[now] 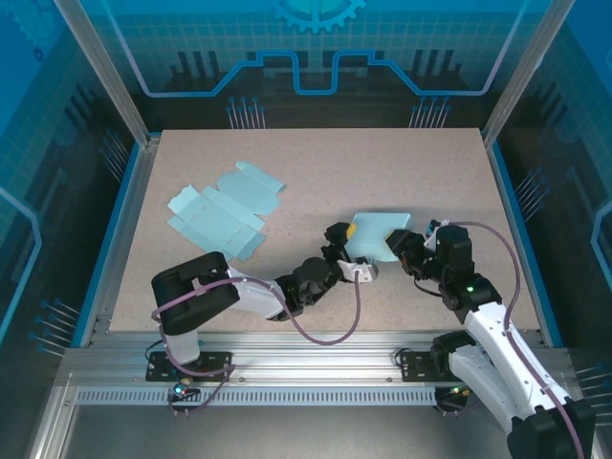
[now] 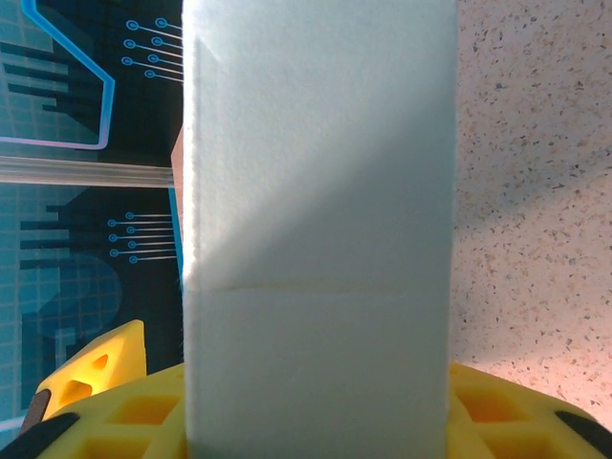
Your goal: Fold the paper box
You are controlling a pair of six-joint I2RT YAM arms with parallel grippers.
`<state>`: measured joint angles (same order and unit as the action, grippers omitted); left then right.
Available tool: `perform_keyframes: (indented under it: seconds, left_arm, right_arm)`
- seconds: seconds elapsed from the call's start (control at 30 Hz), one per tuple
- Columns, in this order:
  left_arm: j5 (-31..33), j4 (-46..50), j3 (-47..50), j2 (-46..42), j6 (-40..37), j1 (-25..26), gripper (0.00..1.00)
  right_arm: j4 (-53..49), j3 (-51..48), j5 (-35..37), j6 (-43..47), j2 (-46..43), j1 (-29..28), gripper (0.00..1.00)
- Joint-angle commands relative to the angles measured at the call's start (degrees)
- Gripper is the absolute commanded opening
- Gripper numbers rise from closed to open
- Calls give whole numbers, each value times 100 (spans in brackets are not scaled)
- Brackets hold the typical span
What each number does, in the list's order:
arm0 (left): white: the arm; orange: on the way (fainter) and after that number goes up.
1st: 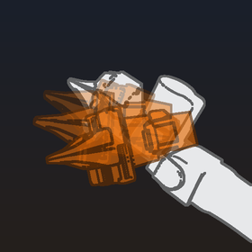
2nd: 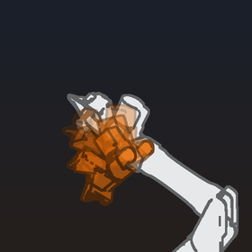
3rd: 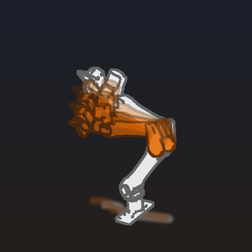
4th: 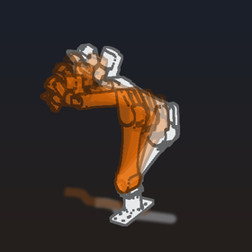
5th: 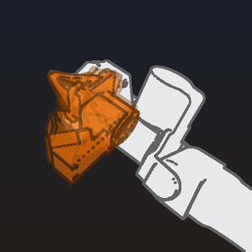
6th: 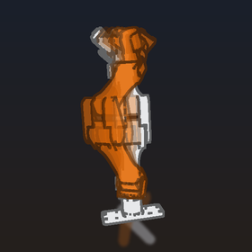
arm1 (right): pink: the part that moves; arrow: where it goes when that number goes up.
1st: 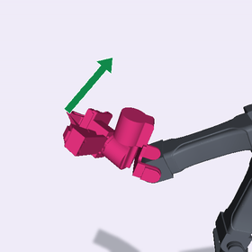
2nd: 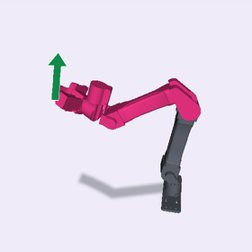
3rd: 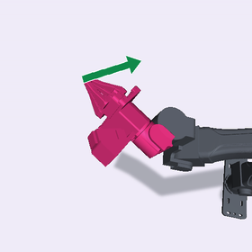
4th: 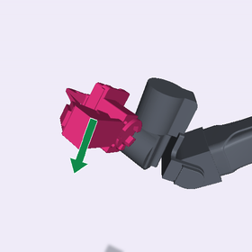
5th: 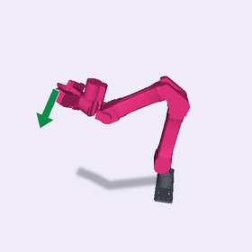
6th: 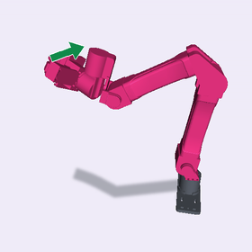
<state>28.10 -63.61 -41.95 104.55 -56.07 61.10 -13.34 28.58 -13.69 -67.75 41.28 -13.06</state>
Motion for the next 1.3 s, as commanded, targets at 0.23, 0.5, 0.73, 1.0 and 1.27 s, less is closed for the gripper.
perform_keyframes:
  seconds: [0.23,0.5,0.73,1.0,1.27]
  left_arm:
    - [32,257,148,-5,-15,-90,99]
    - [419,235,-58,152,-103,-175,93]
    - [443,211,-130,156,-202,-179,70]
    - [484,248,-83,44,-322,-177,49]
    - [568,562,133,-311,-457,-177,45]
  right_arm:
    - [-80,98,-448,-72,-32,-14,42]
    - [-89,98,-451,-91,-32,-21,42]
    - [-132,53,-415,-89,10,-21,43]
    - [-198,87,-395,-25,56,-13,47]
    - [-423,202,-266,90,72,8,56]
